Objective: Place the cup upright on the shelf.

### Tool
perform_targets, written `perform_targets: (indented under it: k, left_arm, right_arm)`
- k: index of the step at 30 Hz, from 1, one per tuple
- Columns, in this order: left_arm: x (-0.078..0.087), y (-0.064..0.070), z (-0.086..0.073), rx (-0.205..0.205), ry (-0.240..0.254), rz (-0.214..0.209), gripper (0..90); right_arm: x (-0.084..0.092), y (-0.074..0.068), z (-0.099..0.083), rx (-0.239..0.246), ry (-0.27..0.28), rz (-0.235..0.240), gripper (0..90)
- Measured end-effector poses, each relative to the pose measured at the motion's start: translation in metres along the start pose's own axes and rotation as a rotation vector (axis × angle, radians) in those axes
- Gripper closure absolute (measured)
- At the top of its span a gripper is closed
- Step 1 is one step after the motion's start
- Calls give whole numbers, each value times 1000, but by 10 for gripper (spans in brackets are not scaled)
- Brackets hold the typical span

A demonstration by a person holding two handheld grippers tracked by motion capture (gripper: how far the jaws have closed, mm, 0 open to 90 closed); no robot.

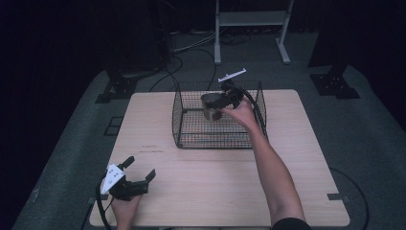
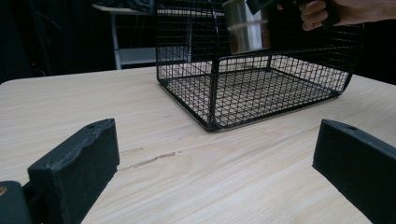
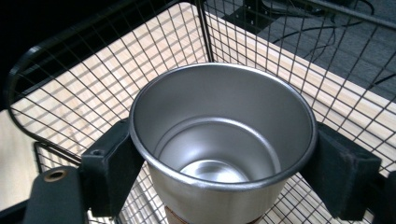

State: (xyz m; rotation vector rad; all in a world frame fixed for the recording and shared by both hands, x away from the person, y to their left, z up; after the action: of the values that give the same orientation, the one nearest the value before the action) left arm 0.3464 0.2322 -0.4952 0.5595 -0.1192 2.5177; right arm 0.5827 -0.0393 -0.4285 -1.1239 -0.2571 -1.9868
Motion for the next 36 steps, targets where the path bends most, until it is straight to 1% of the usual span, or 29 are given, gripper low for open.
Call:
perform_targets:
  k: [3,11,14,19,25,26,28,29,36]
  left_arm:
    - [0,0,0,0,3,0,0]
    - [0,0,1,2,5,1,0]
    - [0,0,1,2,6,0,0]
    - [0,0,0,3,4,1,0]
    - [0,-1,1,5,6,0,0]
    - [0,-1,1,8,6,-2,0]
    - [0,-1,1,9,6,-3,0]
    - [0,-1,1,9,7,-2,0]
    - [0,-1,1,9,7,0,0]
  right_arm:
    - [-5,4,-4,-17,-11,-1,175]
    - [-13,10,-11,-18,-38,-20,175]
    - [-16,11,-13,-20,-49,-20,175]
    - [-24,10,-16,-11,-84,-27,174]
    - [-28,11,-18,-14,-98,-30,174]
    - [-31,11,-20,-14,-114,-32,174]
    - [-32,11,-20,-11,-120,-38,174]
    - [-34,12,-22,4,-132,-56,174]
    - [-39,10,-22,11,-138,-57,173]
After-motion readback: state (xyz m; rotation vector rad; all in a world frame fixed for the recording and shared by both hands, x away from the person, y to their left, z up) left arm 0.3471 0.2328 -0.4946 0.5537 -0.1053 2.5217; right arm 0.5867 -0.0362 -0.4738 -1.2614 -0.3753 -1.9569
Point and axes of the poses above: each handheld gripper's, and its own axes: x roughly backward along the jaws, z roughly out of its top, y roughly to its right, the point moved 9 cm from there along -x, roughly forward along the jaws, and after that the axes turned 15 degrees about -y, right-handed, at the moved point
